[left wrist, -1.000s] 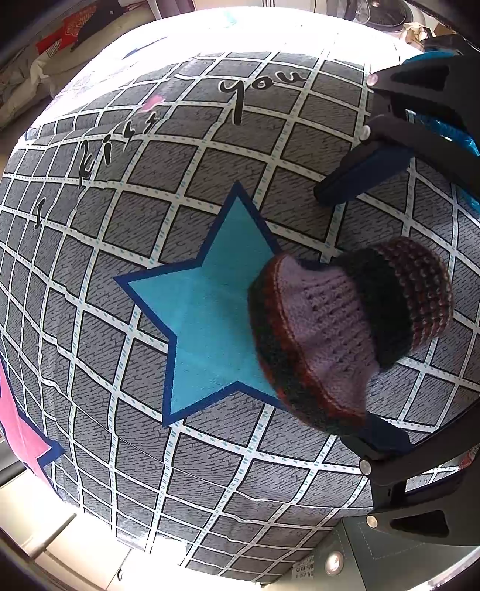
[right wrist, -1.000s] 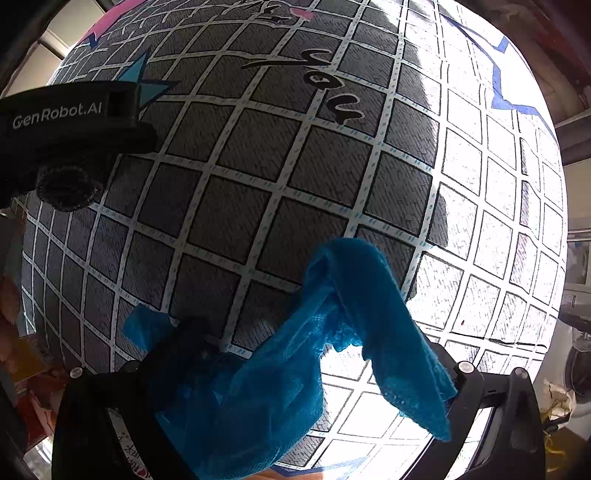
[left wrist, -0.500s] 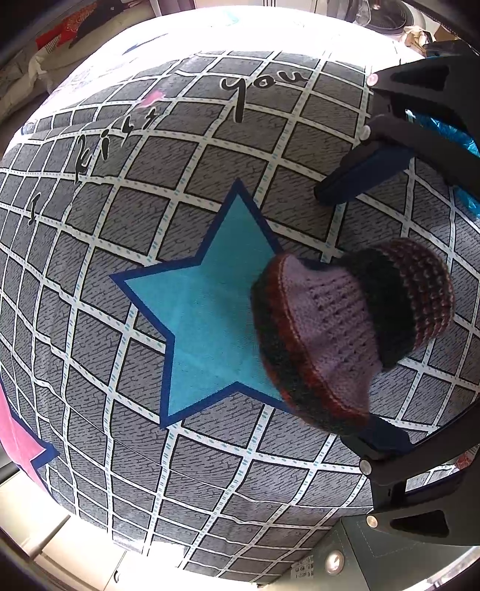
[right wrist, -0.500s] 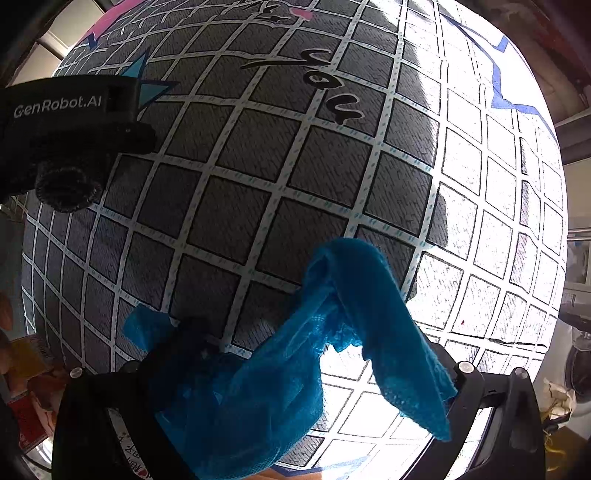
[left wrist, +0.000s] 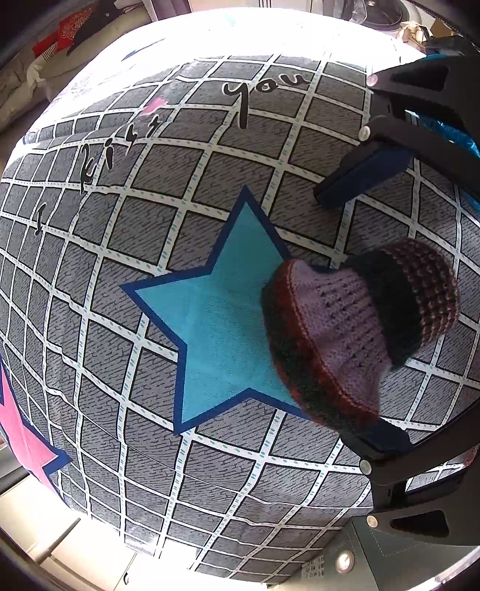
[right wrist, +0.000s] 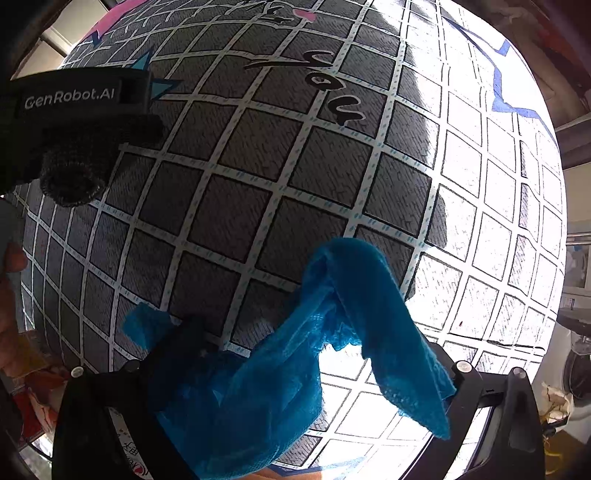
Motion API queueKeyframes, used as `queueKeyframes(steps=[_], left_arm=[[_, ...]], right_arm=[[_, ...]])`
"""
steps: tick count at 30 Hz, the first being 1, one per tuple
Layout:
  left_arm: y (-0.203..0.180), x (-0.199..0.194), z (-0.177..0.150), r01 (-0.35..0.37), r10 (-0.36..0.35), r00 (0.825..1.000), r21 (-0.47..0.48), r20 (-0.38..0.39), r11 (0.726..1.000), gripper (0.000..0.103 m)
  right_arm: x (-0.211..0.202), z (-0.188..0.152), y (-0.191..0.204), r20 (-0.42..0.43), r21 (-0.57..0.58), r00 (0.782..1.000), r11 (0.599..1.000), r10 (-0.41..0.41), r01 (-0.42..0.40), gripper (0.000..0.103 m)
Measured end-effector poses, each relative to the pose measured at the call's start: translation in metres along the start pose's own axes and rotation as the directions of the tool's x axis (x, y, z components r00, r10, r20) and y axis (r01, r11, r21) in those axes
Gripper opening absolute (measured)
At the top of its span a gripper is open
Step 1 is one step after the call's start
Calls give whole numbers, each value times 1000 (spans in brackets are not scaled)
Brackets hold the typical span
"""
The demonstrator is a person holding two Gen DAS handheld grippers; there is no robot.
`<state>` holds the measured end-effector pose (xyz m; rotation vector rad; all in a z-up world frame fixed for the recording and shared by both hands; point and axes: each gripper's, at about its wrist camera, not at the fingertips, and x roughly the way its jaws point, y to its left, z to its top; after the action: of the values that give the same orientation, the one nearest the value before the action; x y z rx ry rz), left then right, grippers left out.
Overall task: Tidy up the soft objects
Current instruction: 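Lift the crocheted piece and blue cloth off the bed with both tools, then carry the crocheted piece and blue cloth in both tools over the white box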
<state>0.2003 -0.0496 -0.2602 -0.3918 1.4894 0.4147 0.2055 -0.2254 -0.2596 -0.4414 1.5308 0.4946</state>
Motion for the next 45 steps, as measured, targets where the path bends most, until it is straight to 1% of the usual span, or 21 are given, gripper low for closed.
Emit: queueKeyframes(steps=[1, 2, 3, 4, 5, 6, 7, 8, 10, 15, 17, 20, 21, 26, 28, 31, 33, 38, 45], left_arm=[[1, -4, 0, 1, -1, 1000, 1, 15, 1000, 93], [1, -9, 0, 1, -1, 999, 7, 36, 1000, 87], [2, -13, 0, 1, -2, 999, 15, 51, 1000, 71], [2, -18, 1, 10, -11, 999, 28, 53, 1000, 59], [2, -19, 2, 27, -29, 999, 36, 43, 999, 55], [2, -22, 2, 52, -53, 998, 45, 34, 998, 48], [2, -24, 2, 73, -74, 997, 51, 28, 996, 44], [3, -28, 2, 91, -93, 995, 58, 27, 994, 44], [2, -39, -2, 101, -105, 994, 85, 39, 991, 43], [-1, -73, -17, 103, -120, 989, 177, 86, 979, 43], [-1, -89, -26, 100, -123, 987, 210, 100, 973, 43], [3, -116, -37, 122, -156, 980, 251, 120, 960, 44], [1, -123, -49, 126, -166, 978, 275, 127, 953, 44], [-1, -160, -88, 131, -204, 966, 380, 161, 916, 44], [0, -174, -99, 138, -222, 960, 403, 168, 905, 44], [10, -195, -115, 153, -251, 949, 413, 193, 898, 44], [20, -210, -125, 155, -262, 941, 415, 213, 897, 44], [53, -238, -145, 129, -255, 927, 405, 276, 905, 44], [115, -261, -171, 93, -212, 915, 332, 343, 939, 44]], right_arm=[[-3, -1, -1, 7, -3, 1000, 1000, -2, 2, 92], [-6, -1, -2, 17, -10, 1000, 1000, -2, 2, 79], [-10, -2, -2, 29, -18, 1000, 1000, -1, 1, 71], [-15, -3, -2, 39, -29, 999, 1000, 3, -2, 53], [-18, -3, -2, 45, -42, 999, 999, 4, -2, 36], [-19, -2, -4, 45, -45, 999, 999, 18, -16, 29], [-21, -2, -8, 40, -32, 998, 998, 51, -50, 18], [-21, -1, -14, 28, -2, 996, 996, 87, -87, 18], [-23, -4, -23, 20, 58, 990, 988, 140, -141, 18], [-36, -18, -41, 37, 164, 975, 961, 220, -223, 18], [-44, -25, -44, 48, 184, 971, 954, 233, -237, 18], [-59, -35, -44, 64, 198, 967, 947, 245, -253, 18], [-64, -39, -43, 72, 203, 966, 944, 250, -259, 18], [-98, -57, -35, 120, 239, 957, 928, 263, -285, 18], [-111, -64, -28, 137, 249, 952, 921, 272, -299, 18], [-130, -75, -11, 160, 239, 948, 921, 275, -308, 18], [-141, -83, 0, 171, 230, 945, 922, 278, -312, 18], [-156, -86, 35, 195, 192, 938, 927, 285, -322, 18], [-181, -94, 97, 215, 83, 925, 938, 313, -337, 18]])
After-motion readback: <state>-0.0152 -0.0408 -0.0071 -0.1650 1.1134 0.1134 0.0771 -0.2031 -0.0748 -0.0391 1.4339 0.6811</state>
